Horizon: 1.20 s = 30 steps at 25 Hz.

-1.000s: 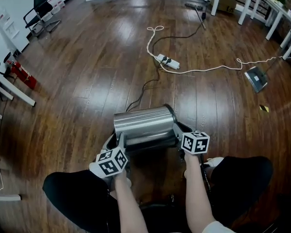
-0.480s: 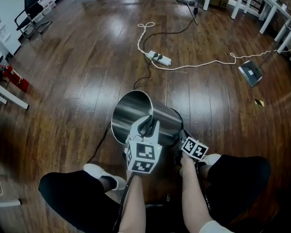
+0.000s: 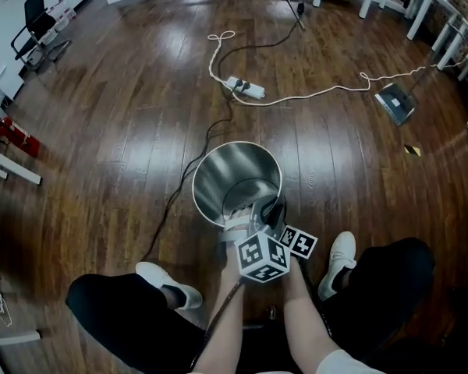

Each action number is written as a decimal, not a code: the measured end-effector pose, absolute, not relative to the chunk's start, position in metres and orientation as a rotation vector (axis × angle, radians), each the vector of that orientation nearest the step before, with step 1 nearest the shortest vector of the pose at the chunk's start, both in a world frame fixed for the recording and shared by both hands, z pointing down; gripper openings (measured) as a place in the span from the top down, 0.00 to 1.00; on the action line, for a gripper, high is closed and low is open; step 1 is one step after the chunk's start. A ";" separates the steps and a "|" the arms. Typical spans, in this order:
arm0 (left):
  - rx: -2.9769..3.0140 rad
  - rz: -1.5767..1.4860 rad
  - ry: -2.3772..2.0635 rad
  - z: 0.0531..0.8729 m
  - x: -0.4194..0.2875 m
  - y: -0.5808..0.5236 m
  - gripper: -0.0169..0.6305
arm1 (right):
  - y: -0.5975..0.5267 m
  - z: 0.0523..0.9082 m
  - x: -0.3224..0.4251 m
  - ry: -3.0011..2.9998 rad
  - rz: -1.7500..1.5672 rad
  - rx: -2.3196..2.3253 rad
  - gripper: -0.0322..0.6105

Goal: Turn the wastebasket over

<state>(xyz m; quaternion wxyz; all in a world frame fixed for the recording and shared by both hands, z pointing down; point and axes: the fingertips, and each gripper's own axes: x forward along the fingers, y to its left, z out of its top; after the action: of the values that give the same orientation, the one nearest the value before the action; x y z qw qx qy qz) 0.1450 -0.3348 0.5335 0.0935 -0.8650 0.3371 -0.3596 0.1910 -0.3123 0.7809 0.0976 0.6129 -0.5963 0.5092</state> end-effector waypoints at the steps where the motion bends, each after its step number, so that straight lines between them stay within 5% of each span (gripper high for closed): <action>1: -2.575 -1.096 0.940 0.541 0.150 -0.326 0.80 | -0.305 0.784 0.183 -1.777 1.615 1.819 0.98; 4: -2.616 -1.186 0.794 0.566 0.169 -0.296 0.81 | -0.286 0.783 0.173 -1.781 1.803 1.858 0.98; 17: -2.695 -0.884 1.028 0.541 0.150 -0.277 0.69 | -0.287 0.665 0.237 -2.154 1.069 1.947 0.97; 27: -2.761 -0.256 1.456 0.448 0.037 -0.181 0.56 | -0.166 0.501 0.163 -2.543 0.447 1.969 0.77; 30: -2.798 -0.192 1.442 0.438 0.010 -0.127 0.48 | -0.101 0.469 0.150 -2.514 0.298 2.011 0.62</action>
<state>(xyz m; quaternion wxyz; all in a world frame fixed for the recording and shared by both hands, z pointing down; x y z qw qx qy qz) 0.0096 -0.1265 0.4379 -0.0059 -0.8873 0.4572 -0.0610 0.1497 -0.1008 0.4690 -0.0455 0.6213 -0.7768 0.0921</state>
